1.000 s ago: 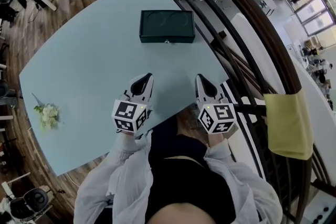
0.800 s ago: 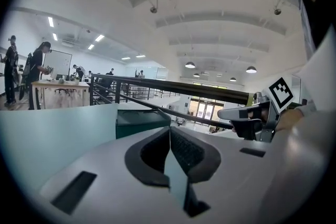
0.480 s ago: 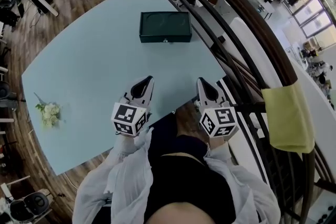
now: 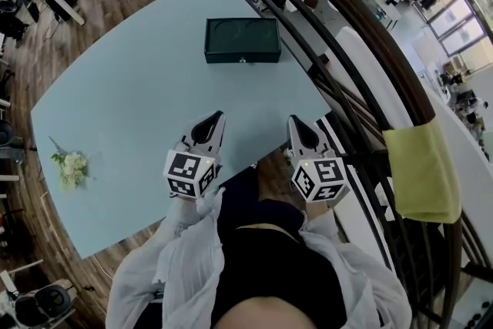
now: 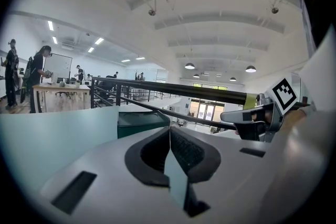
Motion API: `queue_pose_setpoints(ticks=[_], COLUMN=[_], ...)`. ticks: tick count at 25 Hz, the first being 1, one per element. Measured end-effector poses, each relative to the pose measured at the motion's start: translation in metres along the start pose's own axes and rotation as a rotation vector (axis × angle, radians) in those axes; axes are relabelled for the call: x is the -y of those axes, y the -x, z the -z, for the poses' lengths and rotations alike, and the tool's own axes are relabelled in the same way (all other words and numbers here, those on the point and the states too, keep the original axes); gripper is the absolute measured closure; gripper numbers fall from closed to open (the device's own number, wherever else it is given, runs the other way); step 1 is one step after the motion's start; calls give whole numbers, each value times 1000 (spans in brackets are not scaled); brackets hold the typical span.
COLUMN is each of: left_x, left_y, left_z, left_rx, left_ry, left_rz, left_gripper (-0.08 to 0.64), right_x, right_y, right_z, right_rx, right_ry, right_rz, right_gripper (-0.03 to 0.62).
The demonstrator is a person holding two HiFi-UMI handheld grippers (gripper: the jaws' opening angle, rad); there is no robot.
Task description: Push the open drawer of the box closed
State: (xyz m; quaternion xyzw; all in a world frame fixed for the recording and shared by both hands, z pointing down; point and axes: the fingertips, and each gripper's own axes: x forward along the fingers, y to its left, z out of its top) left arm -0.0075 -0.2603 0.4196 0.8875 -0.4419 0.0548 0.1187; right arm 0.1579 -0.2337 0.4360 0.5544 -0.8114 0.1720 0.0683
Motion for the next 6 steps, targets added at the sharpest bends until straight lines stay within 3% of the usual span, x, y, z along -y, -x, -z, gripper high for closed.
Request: queue_pose_setpoints(ticks=[6], left_x=[5], left_y=[-7], left_z=[-2], left_rx=[0], left_ry=[0], left_rz=[0], left_gripper=[541], right_x=[7], right_y=[0], right_z=[-1], right_rx=[-7], right_ry=[1], right_rz=[-5], right_gripper=[584])
